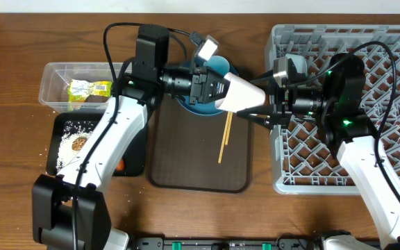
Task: Sort waste into correct bins and load items into the dishwasher rack
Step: 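Grasp the pink cup's base with the right gripper for handover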
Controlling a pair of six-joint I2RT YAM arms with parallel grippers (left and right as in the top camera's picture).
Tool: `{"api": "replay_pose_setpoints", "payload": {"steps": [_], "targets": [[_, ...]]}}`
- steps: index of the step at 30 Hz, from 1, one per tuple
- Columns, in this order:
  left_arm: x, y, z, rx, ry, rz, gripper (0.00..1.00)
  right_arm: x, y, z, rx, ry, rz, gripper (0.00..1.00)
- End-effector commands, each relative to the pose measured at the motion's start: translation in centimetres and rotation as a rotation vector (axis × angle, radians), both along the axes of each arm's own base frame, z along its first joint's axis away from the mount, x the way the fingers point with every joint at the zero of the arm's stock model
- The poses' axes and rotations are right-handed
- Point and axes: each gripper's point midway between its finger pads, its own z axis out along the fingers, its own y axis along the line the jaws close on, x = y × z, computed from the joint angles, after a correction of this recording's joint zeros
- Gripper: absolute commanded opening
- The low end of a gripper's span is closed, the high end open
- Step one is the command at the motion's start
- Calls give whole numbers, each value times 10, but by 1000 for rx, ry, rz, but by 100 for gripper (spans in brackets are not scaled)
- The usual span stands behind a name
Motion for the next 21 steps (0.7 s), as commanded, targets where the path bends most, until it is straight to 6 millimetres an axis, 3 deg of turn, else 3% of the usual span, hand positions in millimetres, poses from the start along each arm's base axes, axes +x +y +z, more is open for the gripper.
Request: {"api": "replay_pose_setpoints", "payload": {"steps": [1,5,21], "targets": [[-3,0,4,-12,-7,-19,15,-2,5,2,3,-16,20,54],[-3,0,4,-12,-7,-18,14,-2,5,3,4,-22,19,41],[-5,1,-9,4,32,-12,17,1,4,9,12,-77,16,29]]}}
